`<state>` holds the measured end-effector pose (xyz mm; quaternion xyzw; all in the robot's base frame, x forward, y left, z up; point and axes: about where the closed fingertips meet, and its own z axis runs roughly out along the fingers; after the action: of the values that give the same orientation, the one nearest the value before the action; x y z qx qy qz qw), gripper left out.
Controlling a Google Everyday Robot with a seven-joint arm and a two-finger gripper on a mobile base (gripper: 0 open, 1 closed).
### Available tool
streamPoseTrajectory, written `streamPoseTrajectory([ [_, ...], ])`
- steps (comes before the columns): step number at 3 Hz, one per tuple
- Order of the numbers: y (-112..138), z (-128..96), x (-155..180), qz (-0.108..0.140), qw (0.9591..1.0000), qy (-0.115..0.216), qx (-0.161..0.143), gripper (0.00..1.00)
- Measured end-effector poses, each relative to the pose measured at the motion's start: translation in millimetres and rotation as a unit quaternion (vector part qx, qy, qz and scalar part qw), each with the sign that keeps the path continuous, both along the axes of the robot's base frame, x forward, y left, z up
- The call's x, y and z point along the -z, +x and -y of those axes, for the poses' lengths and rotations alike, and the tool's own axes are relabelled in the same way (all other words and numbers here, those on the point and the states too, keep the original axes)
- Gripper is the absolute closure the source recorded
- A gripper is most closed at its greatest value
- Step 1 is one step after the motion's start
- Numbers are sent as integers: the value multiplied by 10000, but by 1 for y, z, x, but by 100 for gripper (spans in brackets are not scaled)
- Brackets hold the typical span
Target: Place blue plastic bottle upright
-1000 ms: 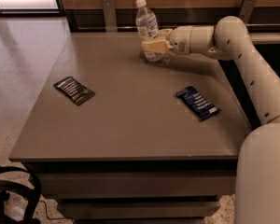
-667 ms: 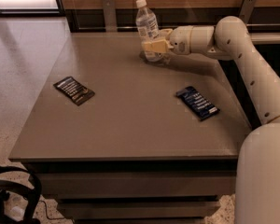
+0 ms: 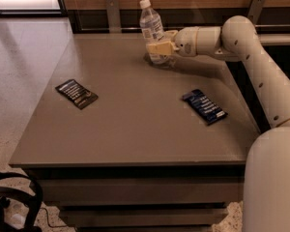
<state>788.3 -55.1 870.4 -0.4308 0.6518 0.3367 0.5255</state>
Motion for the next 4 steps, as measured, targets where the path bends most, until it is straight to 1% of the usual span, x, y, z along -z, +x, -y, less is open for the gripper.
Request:
streamPoseTrajectory([
  [1,0,0,0,0,10000,0,0,100],
  [2,-2,-5,10,-155,9998,-65,-49,100],
  [3,-2,-5,1,-157,9998,-66,-50,100],
  [4,-2,-5,0,-157,9998,-66,-50,100],
])
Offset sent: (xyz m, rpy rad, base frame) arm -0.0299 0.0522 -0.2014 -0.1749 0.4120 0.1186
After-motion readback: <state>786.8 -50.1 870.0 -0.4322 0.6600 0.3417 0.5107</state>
